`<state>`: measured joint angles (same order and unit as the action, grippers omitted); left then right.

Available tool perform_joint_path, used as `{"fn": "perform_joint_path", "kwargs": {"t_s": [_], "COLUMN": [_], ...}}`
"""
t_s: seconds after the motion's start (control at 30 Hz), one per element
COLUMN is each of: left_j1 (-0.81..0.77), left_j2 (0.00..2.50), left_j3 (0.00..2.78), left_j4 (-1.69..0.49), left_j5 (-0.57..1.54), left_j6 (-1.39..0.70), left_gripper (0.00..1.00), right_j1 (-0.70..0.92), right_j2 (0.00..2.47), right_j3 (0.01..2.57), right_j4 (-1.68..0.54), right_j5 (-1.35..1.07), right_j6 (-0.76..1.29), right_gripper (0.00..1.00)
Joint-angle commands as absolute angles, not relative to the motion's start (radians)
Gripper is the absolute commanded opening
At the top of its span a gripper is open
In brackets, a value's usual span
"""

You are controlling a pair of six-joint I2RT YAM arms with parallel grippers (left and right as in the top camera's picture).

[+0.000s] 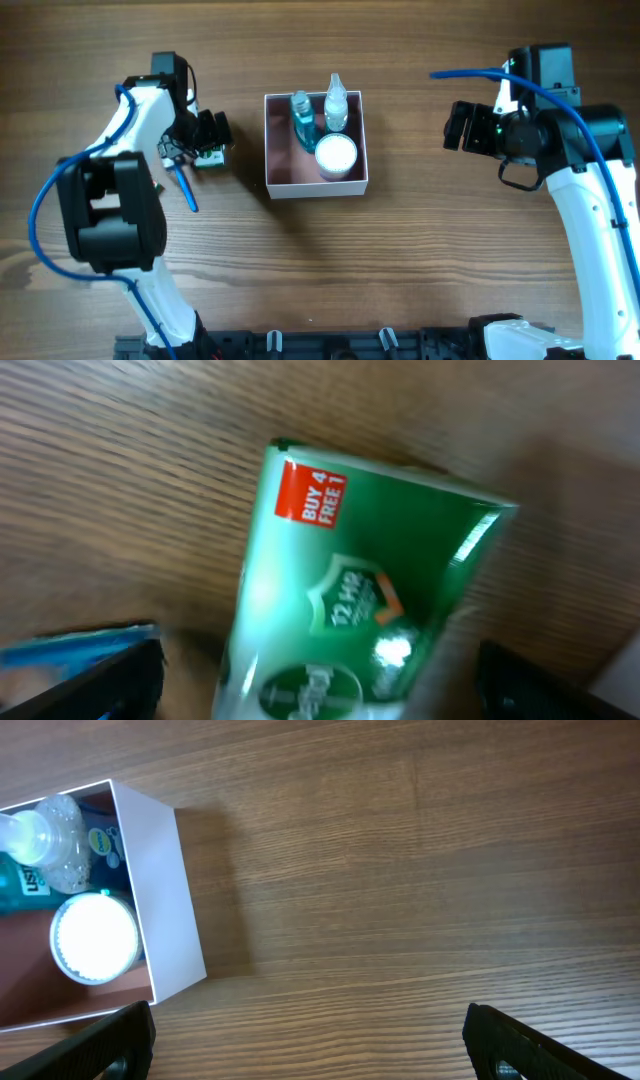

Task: Pack container
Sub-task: 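Lift the Dettol soap bar with the left gripper toward the box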

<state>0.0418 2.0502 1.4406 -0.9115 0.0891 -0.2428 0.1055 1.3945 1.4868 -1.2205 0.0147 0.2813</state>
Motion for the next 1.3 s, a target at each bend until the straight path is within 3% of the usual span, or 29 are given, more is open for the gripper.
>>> {"fn": "perform_joint_path", "kwargs": {"t_s": [0.0, 0.23, 0.53, 0.67, 0.77, 1.27], "left_j1": [0.041, 0.041, 0.041, 0.041, 0.041, 0.04], "left_j2": [2.074, 2.081, 2.121, 2.126, 2.126, 2.106], "left_j3": [1.438, 1.438, 1.437, 1.438, 1.437, 1.454], "left_j4": [-0.894, -0.855, -0.848, -0.839, -0.837, -0.885], "left_j5": [0.111, 0.068, 0.051, 0.051, 0.051, 0.052], "left_j6": [-0.213, -0.186, -0.134, -0.134, -0.134, -0.143], "left_gripper": [1.0, 0.99, 0.78, 0.73, 0.61, 0.24], "right_j1": [0.103, 0.103, 0.103, 0.103, 0.103, 0.103], "right_j2": [1.405, 1.405, 1.405, 1.405, 1.404, 1.404], "right_j3": [1.48, 1.48, 1.48, 1.48, 1.48, 1.48], "right_j4": [-1.221, -1.221, -1.221, -1.221, -1.22, -1.219], "right_j5": [-0.002, -0.002, -0.009, -0.024, -0.024, -0.024], "right_j6": [0.263, 0.266, 0.266, 0.265, 0.265, 0.265], "right_gripper": [1.0, 1.0, 1.0, 1.0, 1.0, 1.0]}}
